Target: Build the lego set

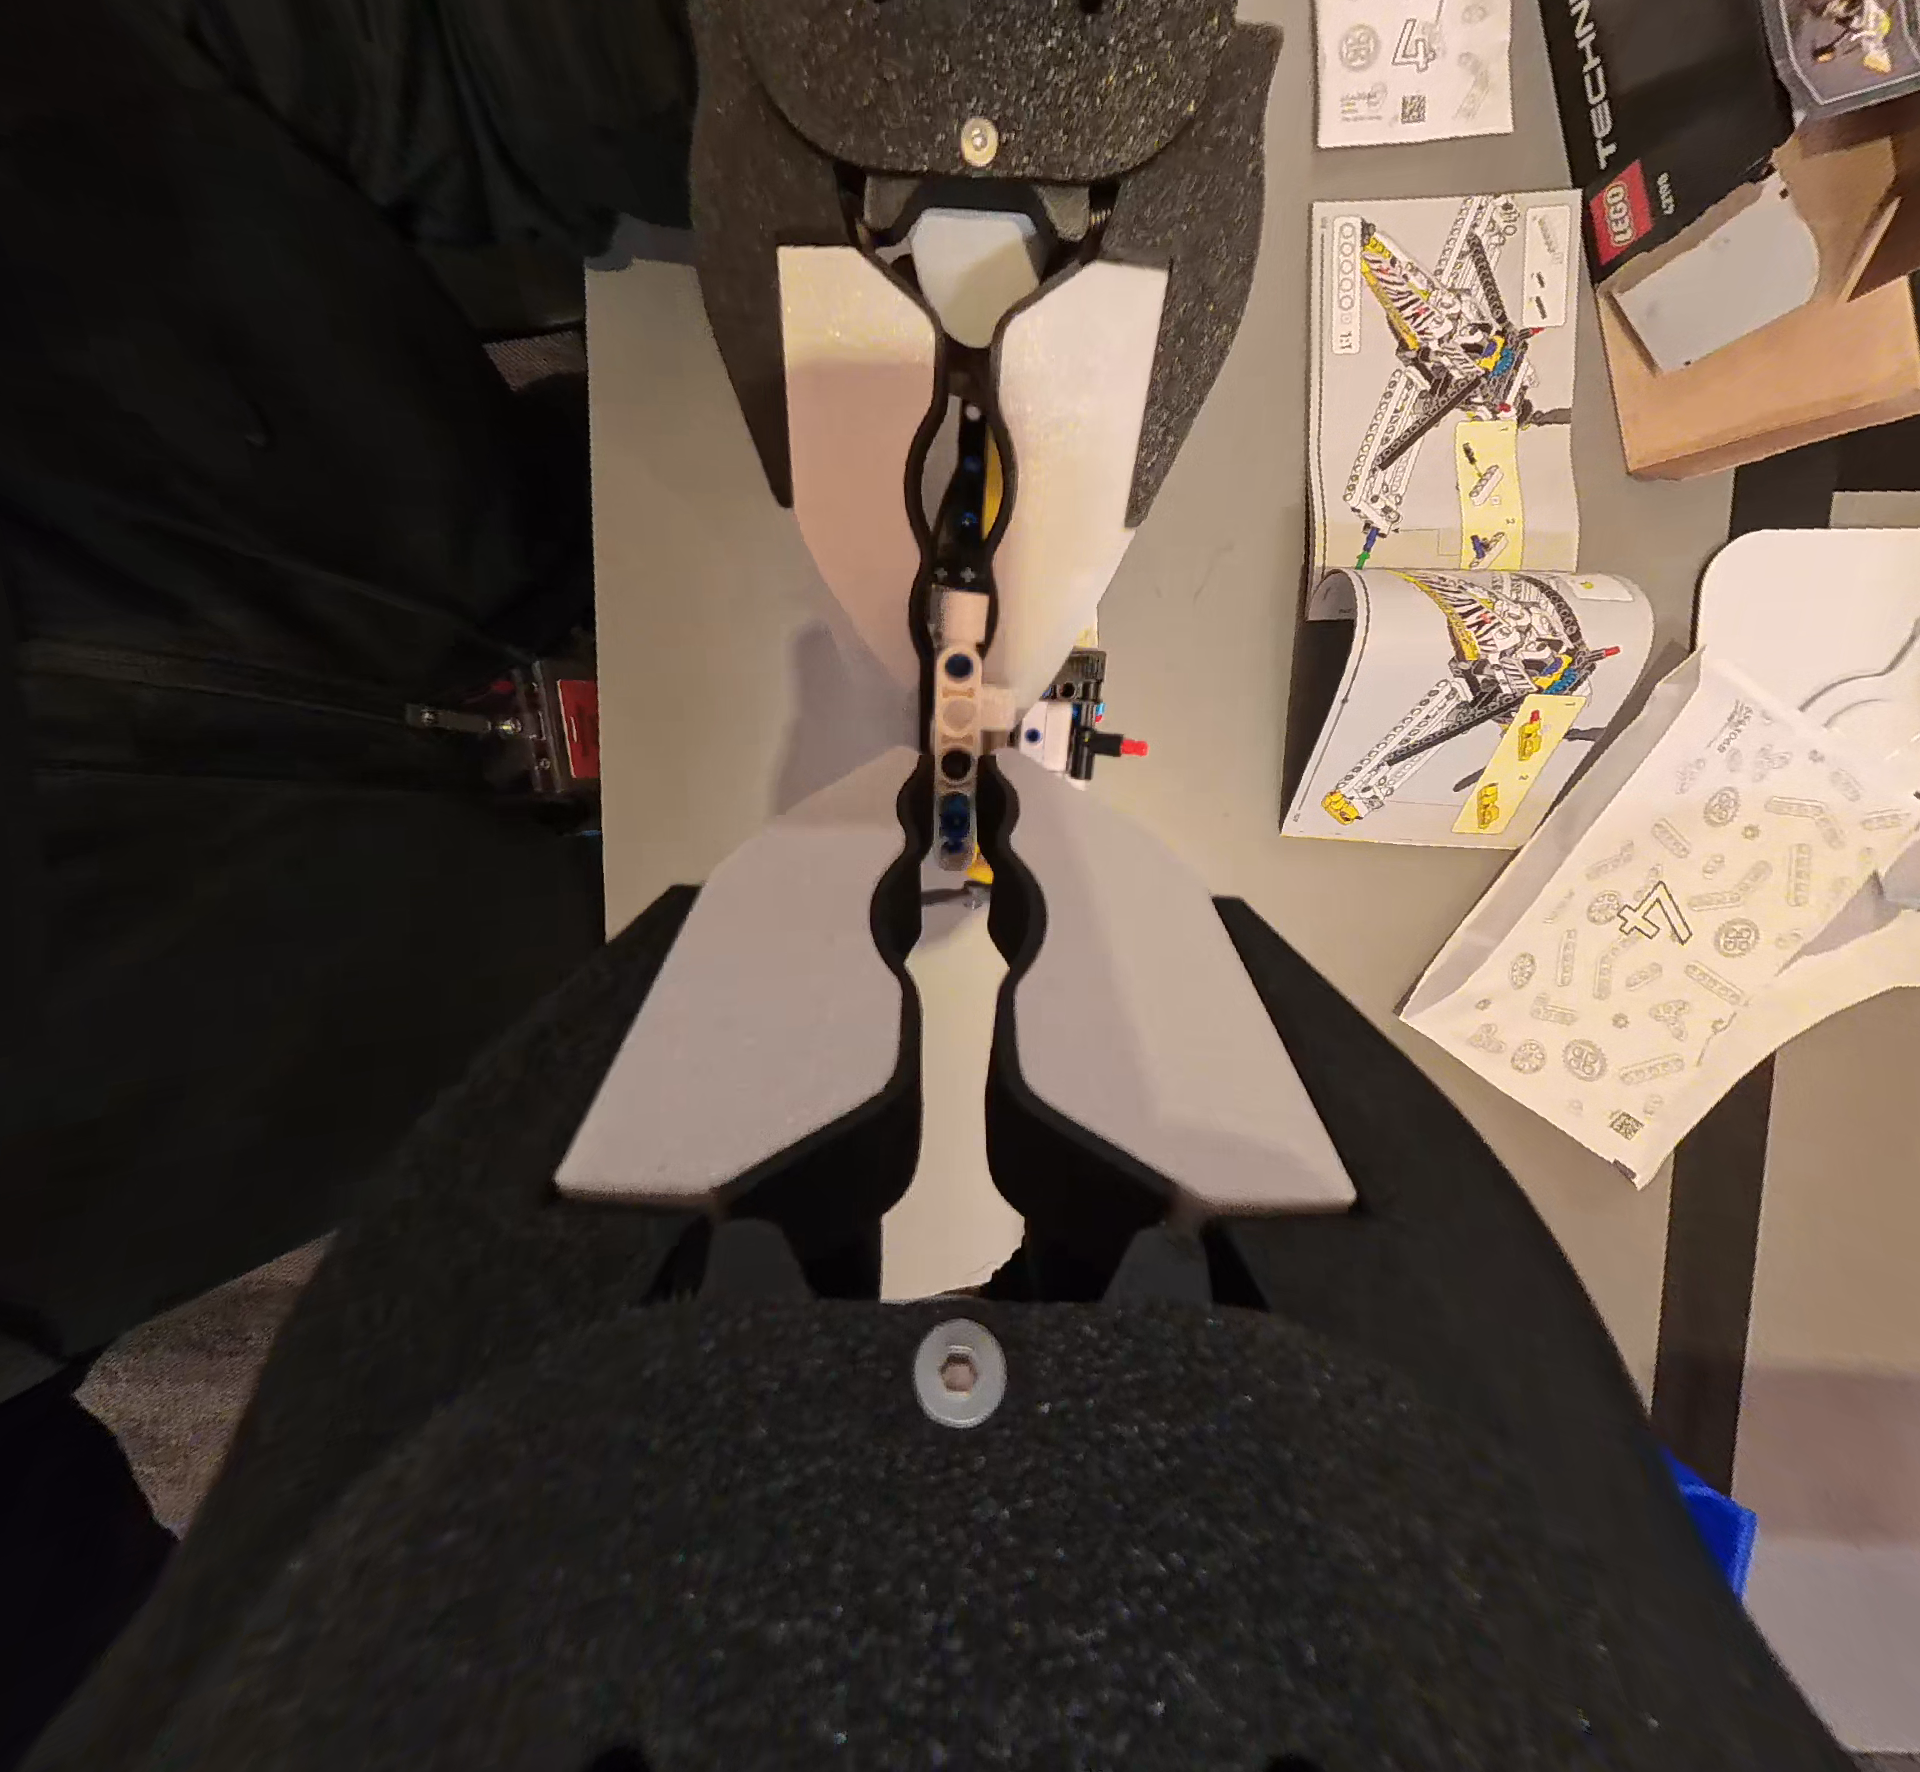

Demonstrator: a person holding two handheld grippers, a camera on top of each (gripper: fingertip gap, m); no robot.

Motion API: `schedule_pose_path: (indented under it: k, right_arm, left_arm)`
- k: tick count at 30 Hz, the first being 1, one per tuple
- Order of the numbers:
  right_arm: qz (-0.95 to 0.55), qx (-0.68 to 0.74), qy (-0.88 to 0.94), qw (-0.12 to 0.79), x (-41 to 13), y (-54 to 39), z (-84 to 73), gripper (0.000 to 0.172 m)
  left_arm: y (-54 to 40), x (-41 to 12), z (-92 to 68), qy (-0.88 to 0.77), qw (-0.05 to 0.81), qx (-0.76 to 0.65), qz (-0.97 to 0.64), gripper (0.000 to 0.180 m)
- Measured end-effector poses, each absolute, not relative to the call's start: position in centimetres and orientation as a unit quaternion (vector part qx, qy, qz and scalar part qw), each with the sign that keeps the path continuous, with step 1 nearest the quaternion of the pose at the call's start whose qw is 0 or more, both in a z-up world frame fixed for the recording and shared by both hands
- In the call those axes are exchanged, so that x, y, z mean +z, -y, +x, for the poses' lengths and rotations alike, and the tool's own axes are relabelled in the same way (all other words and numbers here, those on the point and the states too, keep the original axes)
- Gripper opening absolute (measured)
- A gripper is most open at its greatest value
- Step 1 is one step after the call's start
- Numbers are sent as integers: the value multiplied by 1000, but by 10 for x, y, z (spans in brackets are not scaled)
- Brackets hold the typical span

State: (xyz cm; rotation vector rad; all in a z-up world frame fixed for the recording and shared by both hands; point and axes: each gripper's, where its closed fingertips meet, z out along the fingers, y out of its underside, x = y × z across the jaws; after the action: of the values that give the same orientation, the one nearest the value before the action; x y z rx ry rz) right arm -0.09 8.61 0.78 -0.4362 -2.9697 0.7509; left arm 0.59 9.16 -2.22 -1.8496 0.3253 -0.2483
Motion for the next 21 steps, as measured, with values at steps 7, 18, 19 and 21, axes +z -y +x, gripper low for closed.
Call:
schedule_pose_path:
  k: [7,18,19,21]
  right_arm:
    - [-147,235,960,27,6,-89,-1,7]
    - [-142,242,959,36,6,-91,-1,7]
    - [-142,244,959,38,6,-91,-2,7]
    - [-143,247,957,43,6,-91,-3,7]
  left_arm:
    - [-93,-22,5,-138,586,-102,-792,8]
    - [-94,-22,5,-138,588,-95,-792,8]
    - [-94,-22,4,-138,588,-95,-792,8]
    - [-95,-22,3,-135,589,-94,-791,8]
